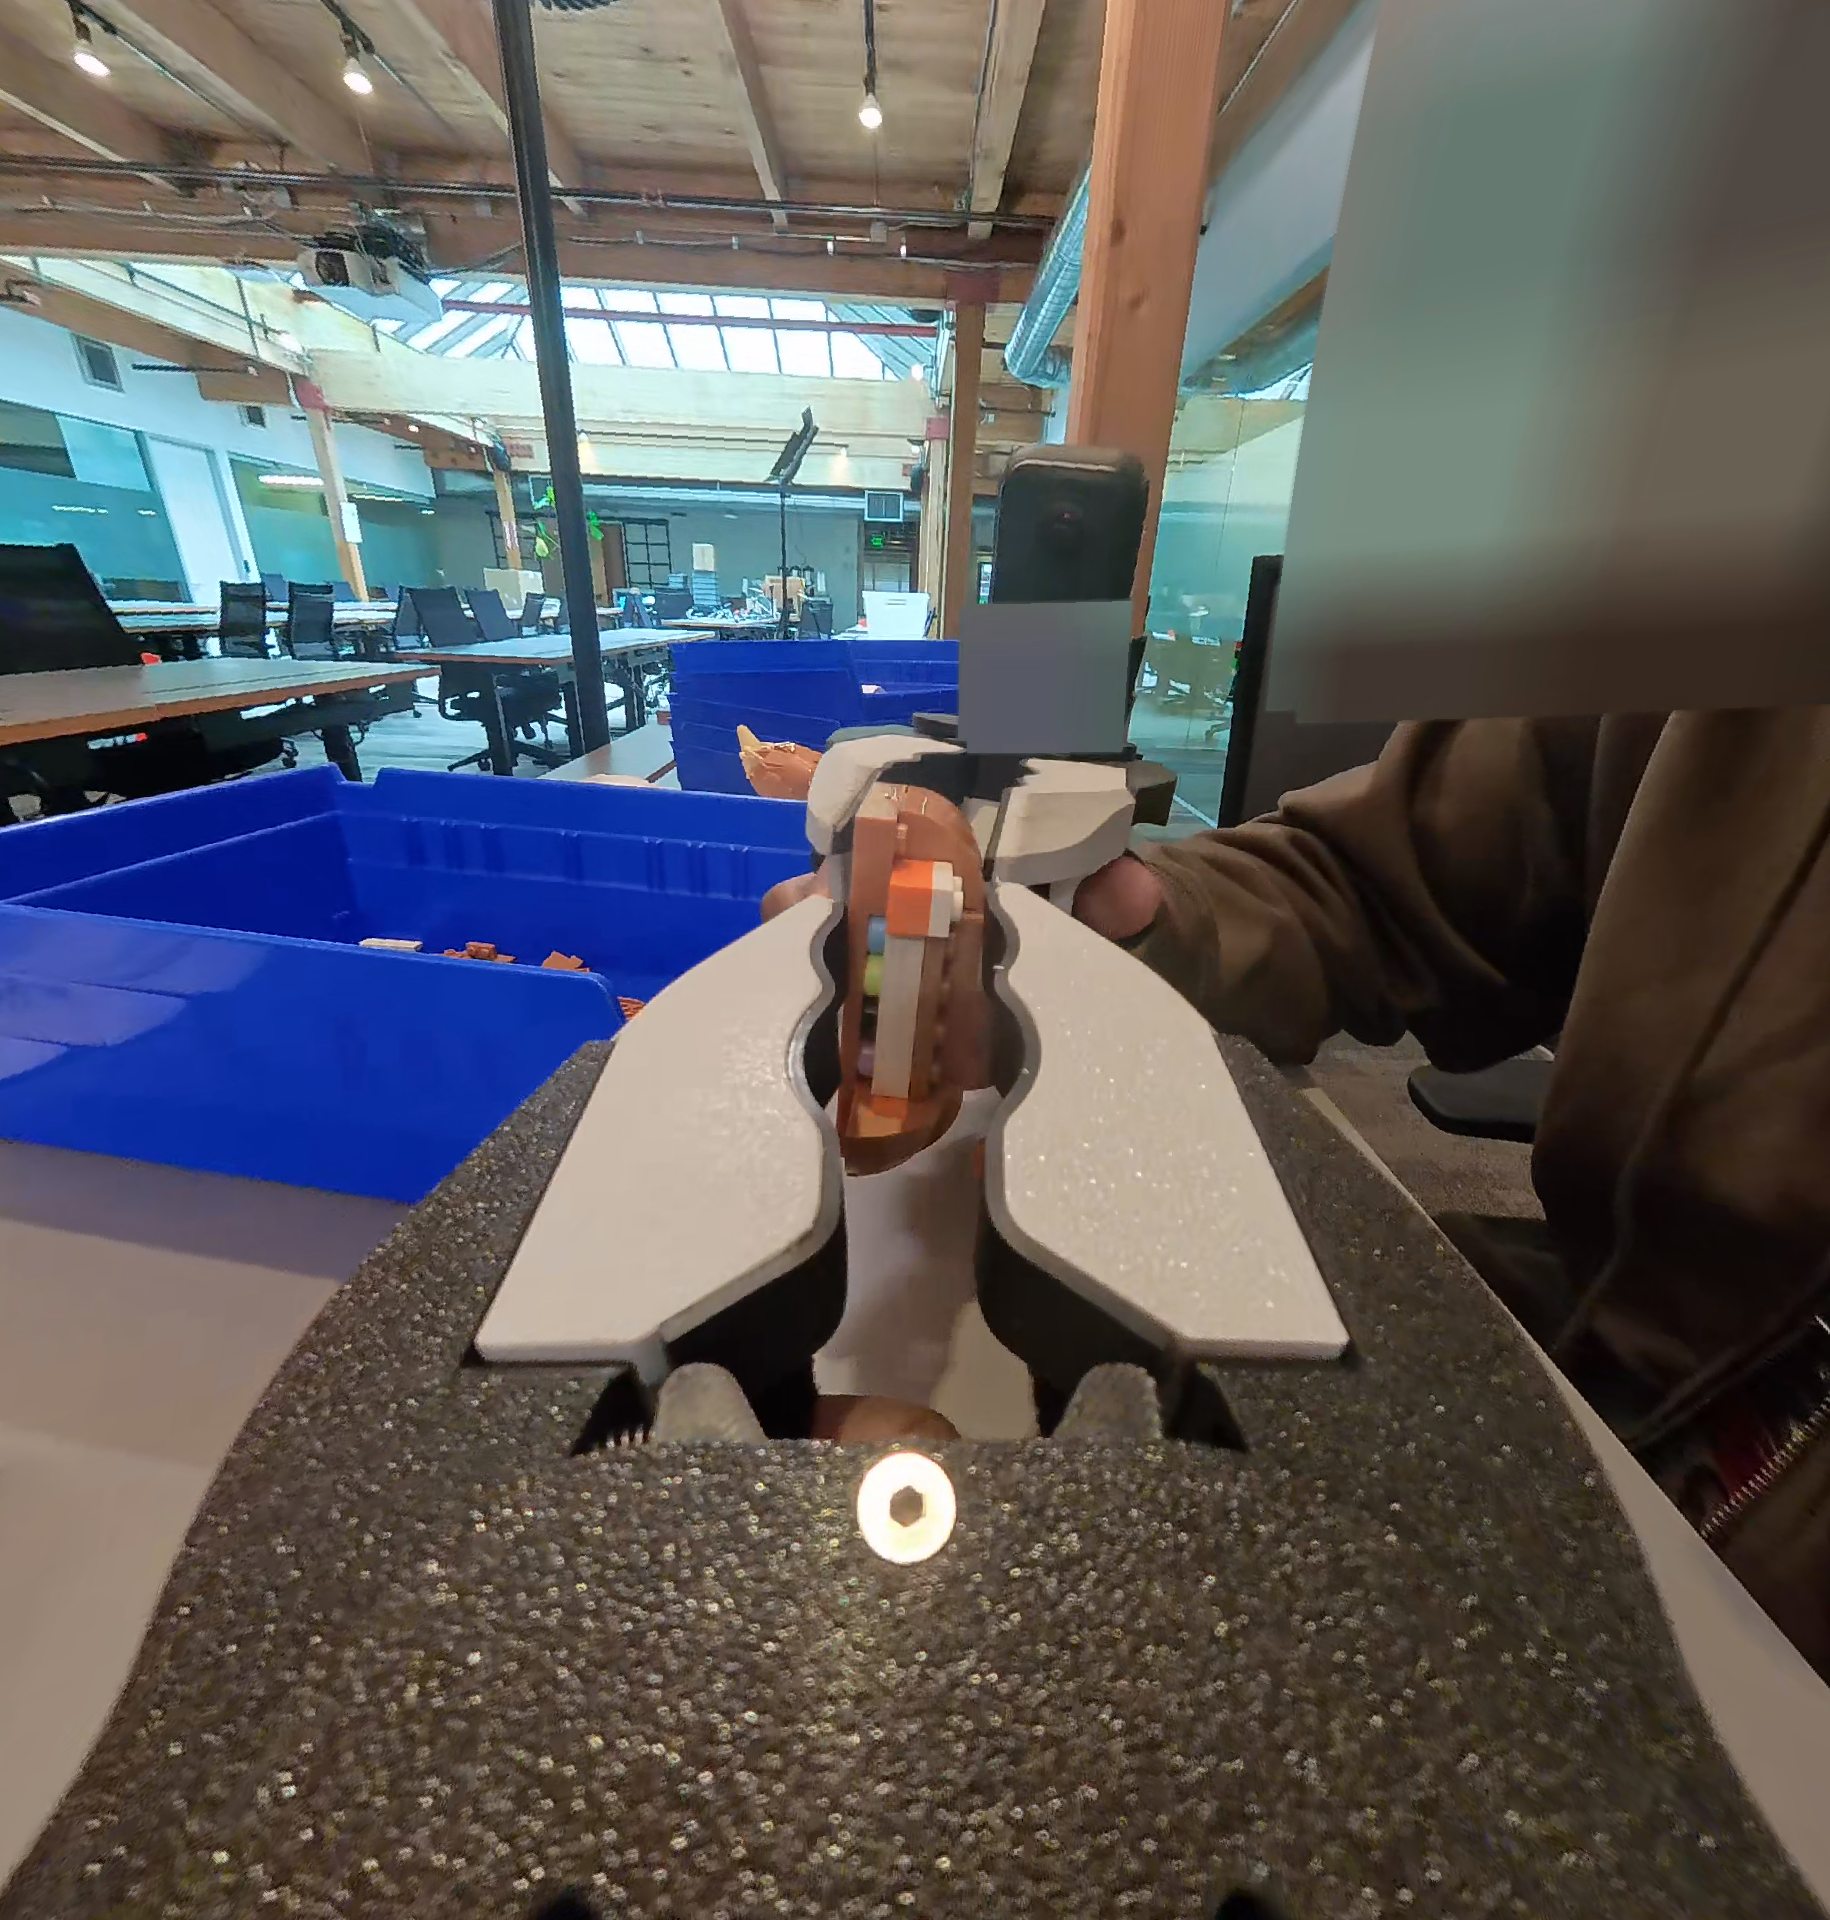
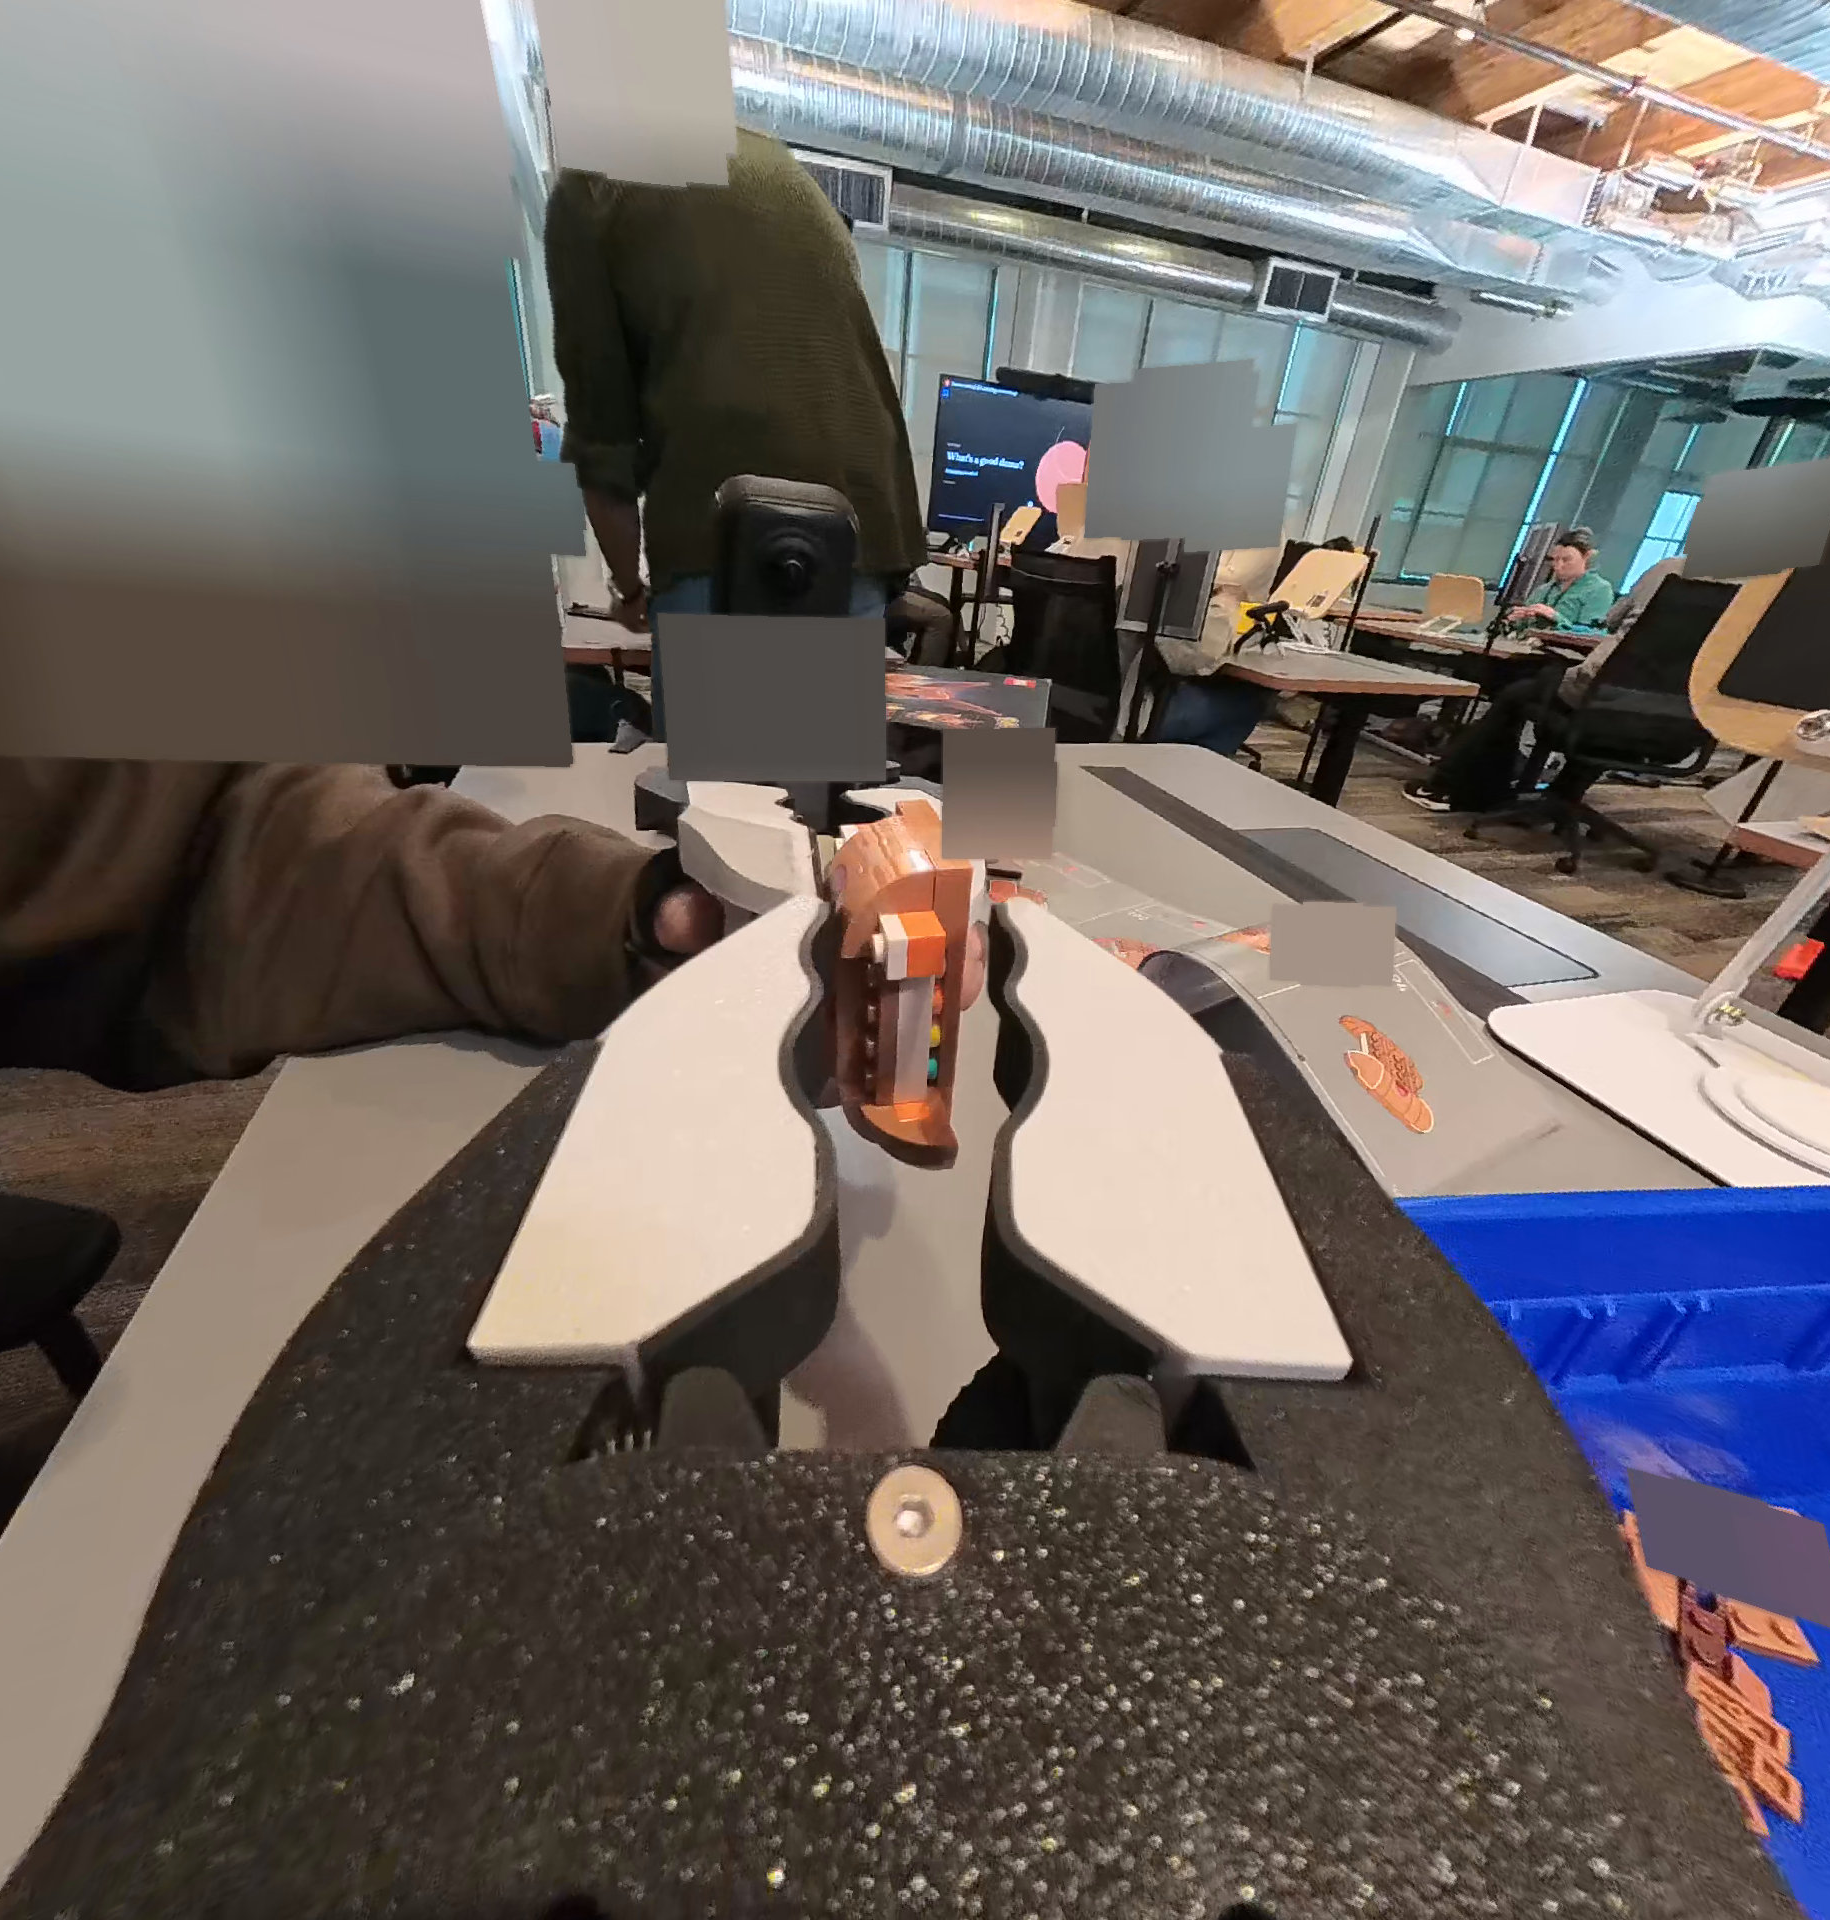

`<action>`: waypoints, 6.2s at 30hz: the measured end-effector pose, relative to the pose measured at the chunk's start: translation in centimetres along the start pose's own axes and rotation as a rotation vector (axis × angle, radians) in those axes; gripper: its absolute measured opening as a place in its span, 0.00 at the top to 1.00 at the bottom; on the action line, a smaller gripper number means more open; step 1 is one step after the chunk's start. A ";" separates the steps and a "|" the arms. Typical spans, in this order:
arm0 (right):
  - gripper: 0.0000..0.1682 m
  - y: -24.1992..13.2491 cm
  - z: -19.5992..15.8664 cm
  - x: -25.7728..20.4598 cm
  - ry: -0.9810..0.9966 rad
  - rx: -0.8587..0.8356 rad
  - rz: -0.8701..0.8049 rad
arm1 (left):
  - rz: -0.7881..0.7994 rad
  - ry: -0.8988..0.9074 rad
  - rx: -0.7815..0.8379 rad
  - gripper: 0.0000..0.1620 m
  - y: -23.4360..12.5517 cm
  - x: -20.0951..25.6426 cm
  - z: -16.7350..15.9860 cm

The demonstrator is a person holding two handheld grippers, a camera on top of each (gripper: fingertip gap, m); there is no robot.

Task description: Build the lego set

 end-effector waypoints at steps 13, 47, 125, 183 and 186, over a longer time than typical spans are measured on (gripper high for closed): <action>0.86 -0.1 -0.2 -0.4 0.009 0.029 0.051 | -0.039 0.014 0.012 0.85 0.1 0.4 -0.4; 0.87 -0.3 -0.3 -0.7 0.000 -0.007 0.083 | -0.038 0.156 -0.069 0.85 0.1 0.8 -0.7; 0.87 0.8 -2.1 -1.9 -0.390 -0.218 -0.042 | -0.024 0.174 -0.264 0.88 0.0 0.7 -0.9; 0.88 0.6 -2.8 0.9 0.163 -0.059 0.063 | 0.003 0.099 -0.268 0.85 0.0 -0.6 -3.0; 0.81 0.5 -2.6 1.2 0.210 -0.048 0.086 | 0.001 0.088 -0.263 0.85 -0.1 -0.6 -2.7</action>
Point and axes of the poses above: each gripper's, where its closed fingertips meet, y out along the fingers, z out of its top, x = y × z across the jaws, the point moved 7 cm from there along -y, back along the fingers, and after that the axes turned 3 degrees about y, right-handed, at the moved point
